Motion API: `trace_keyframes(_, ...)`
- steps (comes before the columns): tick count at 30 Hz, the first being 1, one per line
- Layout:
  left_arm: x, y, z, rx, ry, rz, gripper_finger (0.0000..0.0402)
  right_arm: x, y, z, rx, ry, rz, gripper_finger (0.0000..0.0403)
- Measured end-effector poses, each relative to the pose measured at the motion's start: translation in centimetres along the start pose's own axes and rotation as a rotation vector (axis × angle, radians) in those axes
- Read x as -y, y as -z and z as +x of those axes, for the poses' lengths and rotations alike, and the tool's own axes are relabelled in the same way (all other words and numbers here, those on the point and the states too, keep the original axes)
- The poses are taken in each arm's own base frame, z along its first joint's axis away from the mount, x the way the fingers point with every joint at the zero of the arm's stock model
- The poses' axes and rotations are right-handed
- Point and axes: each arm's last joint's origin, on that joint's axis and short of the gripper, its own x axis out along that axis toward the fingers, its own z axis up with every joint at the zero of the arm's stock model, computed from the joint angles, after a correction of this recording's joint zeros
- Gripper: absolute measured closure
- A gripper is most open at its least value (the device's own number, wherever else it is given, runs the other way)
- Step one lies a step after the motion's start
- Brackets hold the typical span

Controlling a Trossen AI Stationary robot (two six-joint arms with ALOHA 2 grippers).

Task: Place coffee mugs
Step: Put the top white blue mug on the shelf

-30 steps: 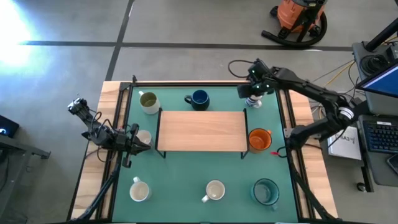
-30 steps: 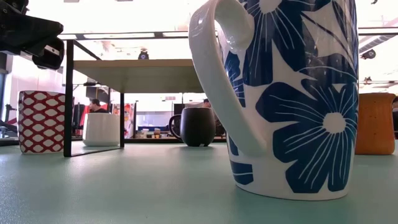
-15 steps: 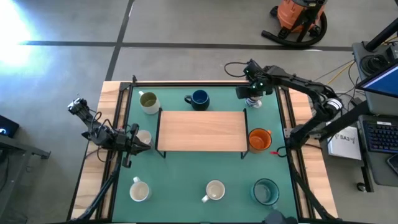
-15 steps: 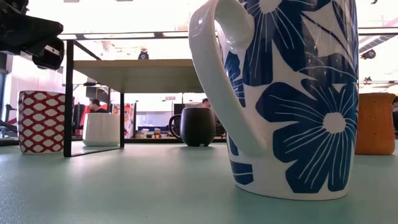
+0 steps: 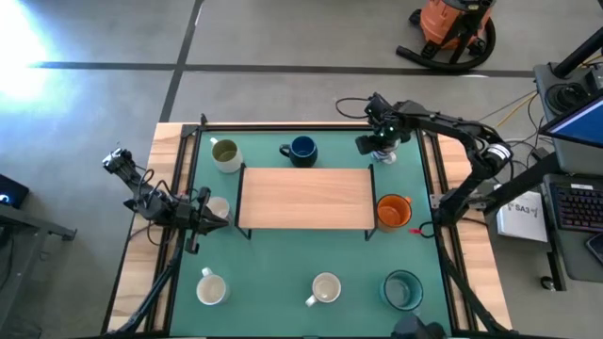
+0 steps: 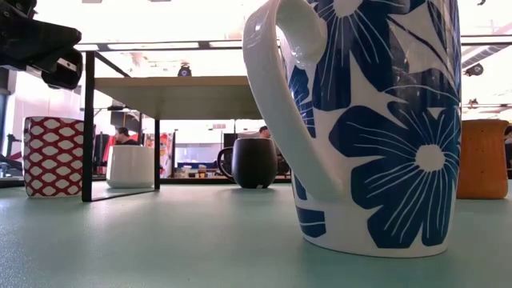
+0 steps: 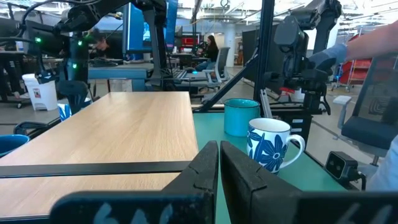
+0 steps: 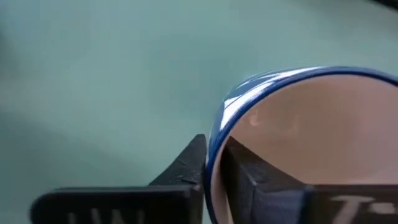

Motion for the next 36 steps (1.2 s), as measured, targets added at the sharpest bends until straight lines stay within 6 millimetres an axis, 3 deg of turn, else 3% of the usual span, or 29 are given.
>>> trace_keyframes(8, 0.0, 0.0, 0.0, 0.000, 0.000, 0.000, 0.0402, 0.0, 0.4, -1.1, -0.015, -0.025, -0.091, 0.0386)
trace_keyframes(18, 0.0, 0.0, 0.0, 0.000, 0.000, 0.000, 0.0402, -0.6, -0.2, -5.0, 0.009, -0.017, -0.323, 0.0388)
trace_keyframes(26, 0.0, 0.0, 0.0, 0.000, 0.000, 0.000, 0.0402, -1.8, -2.1, -10.1, 0.151, -0.029, -0.486, 0.0388)
trace_keyframes(36, 0.0, 0.0, 0.0, 0.000, 0.000, 0.000, 0.0402, -4.5, -1.9, -17.7, 0.314, -0.053, -0.730, 0.0388)
